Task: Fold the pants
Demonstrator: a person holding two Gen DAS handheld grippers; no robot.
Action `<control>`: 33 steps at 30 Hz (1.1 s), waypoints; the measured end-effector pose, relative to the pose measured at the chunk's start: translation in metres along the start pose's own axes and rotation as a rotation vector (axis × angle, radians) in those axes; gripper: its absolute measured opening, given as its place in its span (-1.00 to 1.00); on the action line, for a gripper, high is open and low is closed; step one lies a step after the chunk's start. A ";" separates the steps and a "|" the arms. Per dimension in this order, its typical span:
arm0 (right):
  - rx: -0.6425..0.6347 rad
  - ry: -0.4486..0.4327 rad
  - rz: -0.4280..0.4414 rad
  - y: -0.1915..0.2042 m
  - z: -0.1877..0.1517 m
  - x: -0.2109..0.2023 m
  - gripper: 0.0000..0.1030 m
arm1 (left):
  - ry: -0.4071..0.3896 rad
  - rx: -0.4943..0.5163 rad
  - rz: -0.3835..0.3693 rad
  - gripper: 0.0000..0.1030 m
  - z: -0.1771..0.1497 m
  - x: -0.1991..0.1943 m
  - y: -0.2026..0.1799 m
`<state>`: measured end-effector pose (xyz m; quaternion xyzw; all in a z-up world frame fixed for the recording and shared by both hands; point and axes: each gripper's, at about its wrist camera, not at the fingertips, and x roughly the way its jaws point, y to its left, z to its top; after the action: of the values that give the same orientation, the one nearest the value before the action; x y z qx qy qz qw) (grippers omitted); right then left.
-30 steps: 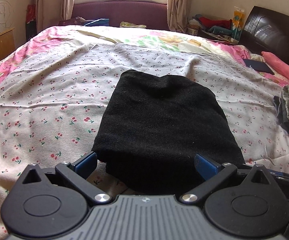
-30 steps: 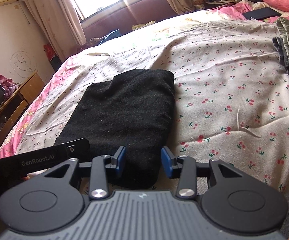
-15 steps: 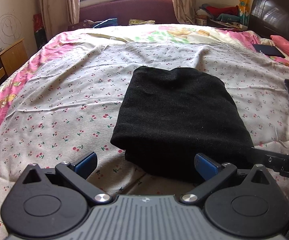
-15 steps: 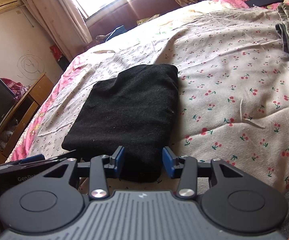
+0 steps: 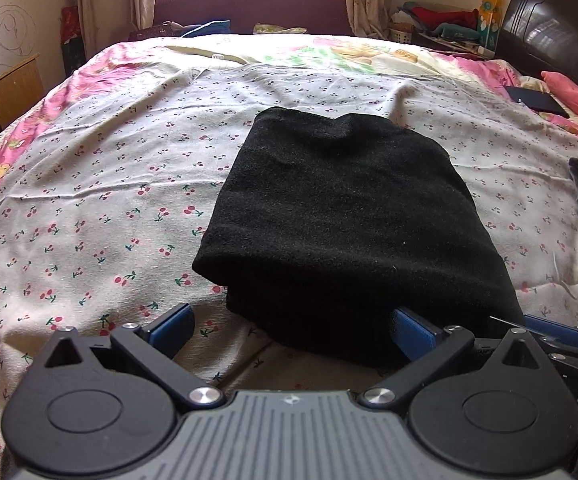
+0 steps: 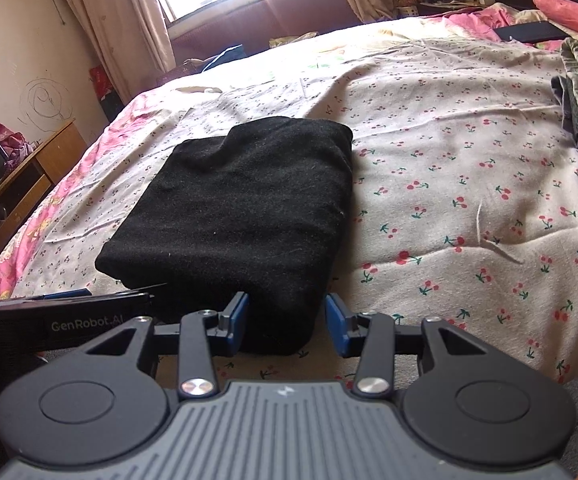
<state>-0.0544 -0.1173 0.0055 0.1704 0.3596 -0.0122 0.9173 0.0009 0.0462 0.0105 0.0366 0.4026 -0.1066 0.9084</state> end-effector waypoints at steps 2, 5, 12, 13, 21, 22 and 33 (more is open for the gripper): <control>-0.015 -0.001 -0.003 0.002 0.000 0.001 -0.15 | 0.003 -0.003 -0.003 1.00 0.000 0.000 0.000; -0.015 0.011 -0.003 0.002 -0.001 0.004 -0.14 | 0.007 -0.006 0.000 1.00 -0.001 0.001 0.000; 0.001 0.041 0.006 -0.002 0.000 0.012 -0.14 | 0.021 -0.014 0.004 1.00 -0.001 0.004 0.001; 0.001 0.041 0.007 -0.002 0.000 0.012 -0.14 | 0.022 -0.010 0.004 1.00 -0.001 0.004 0.000; 0.025 0.052 0.002 -0.006 0.000 0.014 -0.13 | 0.027 -0.005 0.013 1.00 -0.002 0.005 -0.002; 0.029 0.052 0.000 -0.007 0.001 0.014 -0.13 | 0.029 -0.007 0.015 1.00 -0.002 0.006 -0.002; 0.034 0.046 -0.013 -0.007 0.000 0.014 -0.08 | 0.029 0.020 0.030 1.00 -0.004 0.007 -0.007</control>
<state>-0.0447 -0.1221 -0.0061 0.1838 0.3813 -0.0206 0.9058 0.0010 0.0388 0.0030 0.0534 0.4138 -0.0968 0.9036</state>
